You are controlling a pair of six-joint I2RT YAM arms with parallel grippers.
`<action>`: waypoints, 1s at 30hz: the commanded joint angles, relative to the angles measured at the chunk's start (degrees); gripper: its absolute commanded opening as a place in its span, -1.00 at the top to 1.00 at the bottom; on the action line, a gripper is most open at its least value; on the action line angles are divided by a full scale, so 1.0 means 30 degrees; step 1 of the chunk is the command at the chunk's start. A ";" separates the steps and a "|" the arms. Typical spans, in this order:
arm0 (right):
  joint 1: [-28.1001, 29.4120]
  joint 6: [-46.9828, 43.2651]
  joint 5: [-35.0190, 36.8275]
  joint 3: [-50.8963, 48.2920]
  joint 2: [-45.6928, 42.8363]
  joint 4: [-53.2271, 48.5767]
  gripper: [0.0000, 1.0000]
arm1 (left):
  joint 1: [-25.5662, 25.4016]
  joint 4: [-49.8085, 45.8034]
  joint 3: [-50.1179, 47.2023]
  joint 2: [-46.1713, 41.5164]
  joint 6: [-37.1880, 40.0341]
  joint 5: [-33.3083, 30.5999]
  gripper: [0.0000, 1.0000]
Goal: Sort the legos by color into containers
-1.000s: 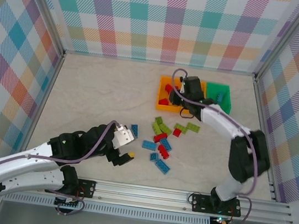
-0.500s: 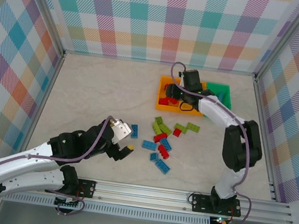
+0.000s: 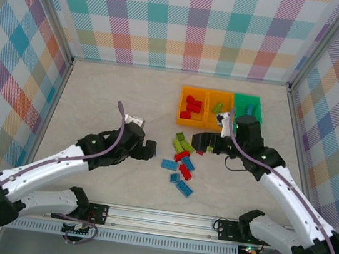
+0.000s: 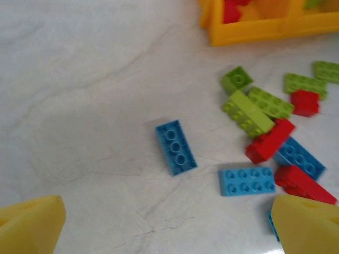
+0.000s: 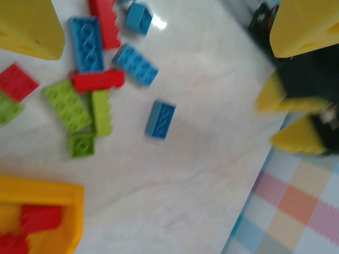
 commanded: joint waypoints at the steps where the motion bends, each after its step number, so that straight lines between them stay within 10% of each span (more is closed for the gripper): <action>1: 0.1098 0.0431 -0.1003 -0.0347 -0.0493 -0.3786 -0.99 | 0.1011 0.1076 -0.0175 0.1852 -0.2934 0.1548 -1.00; 12: 0.5006 0.1626 0.1568 0.0293 0.0579 -0.4762 -0.99 | 0.2292 0.3268 0.1775 0.9536 -0.3389 0.3635 -0.88; 30: 0.5409 0.2389 0.3386 0.0395 -0.0578 -0.4988 -0.99 | 0.2204 0.4539 0.2628 1.1380 -0.3218 0.4625 0.61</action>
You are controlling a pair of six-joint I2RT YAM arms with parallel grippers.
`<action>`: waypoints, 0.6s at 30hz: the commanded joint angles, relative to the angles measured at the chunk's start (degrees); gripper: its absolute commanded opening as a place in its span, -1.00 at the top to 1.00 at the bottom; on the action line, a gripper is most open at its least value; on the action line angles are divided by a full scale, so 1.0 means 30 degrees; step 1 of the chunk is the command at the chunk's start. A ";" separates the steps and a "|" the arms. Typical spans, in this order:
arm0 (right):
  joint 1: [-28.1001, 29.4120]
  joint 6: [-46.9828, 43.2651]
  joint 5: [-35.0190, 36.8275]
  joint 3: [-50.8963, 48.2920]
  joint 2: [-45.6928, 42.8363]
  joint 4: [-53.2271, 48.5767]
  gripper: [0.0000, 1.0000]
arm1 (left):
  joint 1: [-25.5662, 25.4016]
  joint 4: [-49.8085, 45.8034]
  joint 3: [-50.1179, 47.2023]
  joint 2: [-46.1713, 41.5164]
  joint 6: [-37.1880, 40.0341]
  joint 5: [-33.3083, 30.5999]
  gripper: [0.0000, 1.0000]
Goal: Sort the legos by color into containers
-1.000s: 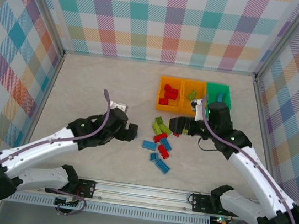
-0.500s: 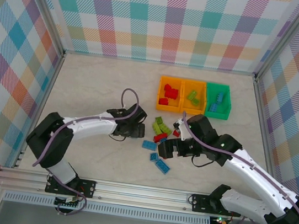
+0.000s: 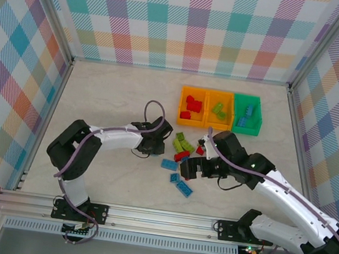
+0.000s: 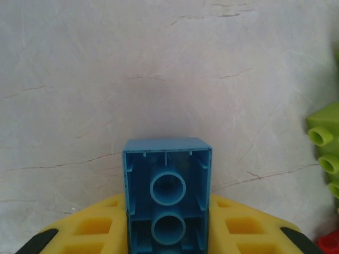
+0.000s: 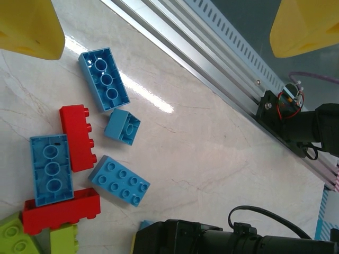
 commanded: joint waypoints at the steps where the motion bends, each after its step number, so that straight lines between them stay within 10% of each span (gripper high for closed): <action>1: 0.0110 0.0541 0.1288 0.0340 -0.0997 -0.0082 -1.00 | -0.0284 0.0515 0.0146 -0.2070 0.0447 0.0496 0.63; 11: -0.0440 0.0508 1.3423 0.2542 -0.2816 -0.1251 -0.99 | -0.3421 0.3434 1.0298 0.2748 0.3311 0.2013 0.65; 18: -0.2135 0.0881 1.4927 0.2468 -0.4411 -0.1500 -1.00 | -0.3629 0.4933 1.9099 0.9808 0.5108 0.2728 0.66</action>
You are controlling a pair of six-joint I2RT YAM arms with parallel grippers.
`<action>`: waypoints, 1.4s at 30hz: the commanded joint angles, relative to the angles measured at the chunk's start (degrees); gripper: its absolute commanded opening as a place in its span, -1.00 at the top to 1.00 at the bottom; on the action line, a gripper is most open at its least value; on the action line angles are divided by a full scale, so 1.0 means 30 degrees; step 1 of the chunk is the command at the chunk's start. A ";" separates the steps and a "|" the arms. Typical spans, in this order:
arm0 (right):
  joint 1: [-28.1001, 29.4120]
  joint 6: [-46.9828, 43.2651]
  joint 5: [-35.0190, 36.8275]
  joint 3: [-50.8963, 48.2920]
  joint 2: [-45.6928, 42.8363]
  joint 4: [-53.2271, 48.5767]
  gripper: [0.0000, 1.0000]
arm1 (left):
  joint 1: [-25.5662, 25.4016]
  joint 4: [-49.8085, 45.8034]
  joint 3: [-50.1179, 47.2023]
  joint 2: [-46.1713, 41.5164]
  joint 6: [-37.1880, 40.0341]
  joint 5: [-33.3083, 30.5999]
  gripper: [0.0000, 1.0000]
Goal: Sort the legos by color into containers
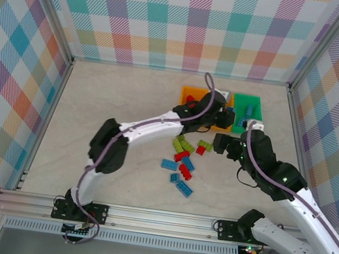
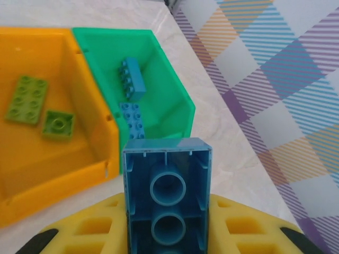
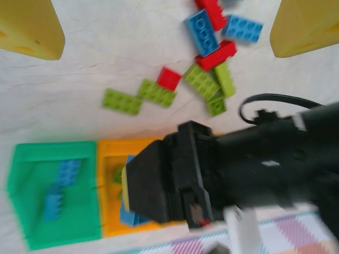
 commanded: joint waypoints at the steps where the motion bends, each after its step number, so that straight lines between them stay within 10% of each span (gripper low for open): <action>1: -0.0161 0.0243 0.1594 0.0012 -0.0942 -0.0756 -0.99 | -0.0008 0.0821 0.2930 0.2443 0.1910 0.0560 0.66; 14: -0.0166 0.0712 -0.0606 -0.1164 -0.3039 -0.1975 -0.99 | 0.0860 0.1862 1.4368 1.0816 0.4029 -0.0248 0.36; 16: -0.0164 0.0741 -0.0713 -0.1072 -0.3173 -0.2195 -0.99 | 0.0986 0.1922 1.4642 1.1092 0.4213 0.0050 0.09; 24: -0.0161 0.0965 -0.1076 -0.1597 -0.3253 -0.1622 -0.99 | 0.1006 -0.0154 1.4100 0.9002 0.4037 0.0707 0.02; 34: -0.0161 0.0187 -0.2406 -0.2311 -0.2301 -0.1142 -0.99 | 0.0468 0.9388 -0.9124 -0.7625 0.3957 0.0122 0.03; 42: -0.0189 -0.1573 -0.5479 -0.2321 0.3439 0.1818 -0.99 | -0.1342 0.0990 -1.6978 -1.9150 0.9045 -0.0461 0.01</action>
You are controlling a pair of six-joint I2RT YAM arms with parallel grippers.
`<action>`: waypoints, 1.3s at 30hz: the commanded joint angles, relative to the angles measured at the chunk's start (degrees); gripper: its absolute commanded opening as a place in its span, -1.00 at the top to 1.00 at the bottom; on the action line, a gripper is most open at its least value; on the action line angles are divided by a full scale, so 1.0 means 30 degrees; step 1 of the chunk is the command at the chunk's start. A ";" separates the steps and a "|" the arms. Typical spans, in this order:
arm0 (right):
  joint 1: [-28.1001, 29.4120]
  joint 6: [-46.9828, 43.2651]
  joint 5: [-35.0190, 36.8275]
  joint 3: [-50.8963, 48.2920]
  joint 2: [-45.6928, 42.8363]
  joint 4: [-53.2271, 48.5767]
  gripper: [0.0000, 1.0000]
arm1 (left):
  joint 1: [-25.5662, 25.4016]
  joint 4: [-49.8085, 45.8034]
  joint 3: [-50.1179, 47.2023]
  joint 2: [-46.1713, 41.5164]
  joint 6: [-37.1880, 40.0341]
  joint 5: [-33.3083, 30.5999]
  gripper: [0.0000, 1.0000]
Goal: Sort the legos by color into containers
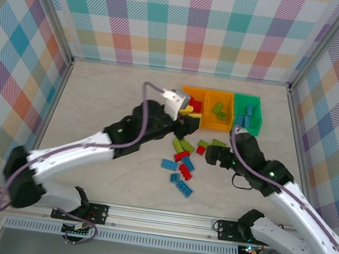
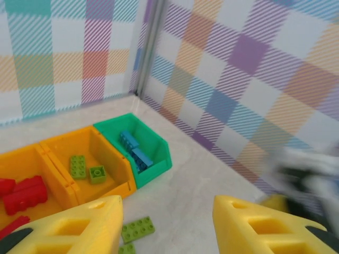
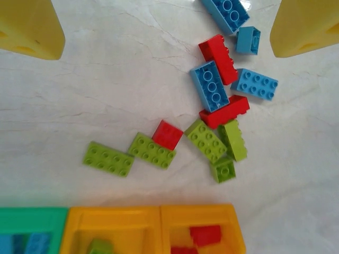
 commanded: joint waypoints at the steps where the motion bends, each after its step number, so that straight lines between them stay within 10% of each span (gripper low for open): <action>1: -0.0088 -0.1082 -0.2132 -0.0088 0.2241 0.2681 -0.99 | -0.0761 -0.6016 -0.1085 -0.2572 0.3202 0.0101 0.00; 10: 0.0063 -0.2273 -0.5313 0.2307 1.0872 0.6252 -0.62 | -0.0892 -1.7504 -0.1653 -0.9249 0.6680 -0.0227 -0.16; 18: 0.0400 -0.3632 -0.4866 0.5071 1.5369 0.5682 -0.25 | -0.0807 -1.5602 -0.5625 -1.2473 1.0652 0.1091 -0.38; 39: 0.1757 -0.4114 -0.2971 0.9866 2.1400 0.2341 0.36 | -0.0570 -1.5173 -0.6368 -1.2086 1.0976 0.1675 -1.00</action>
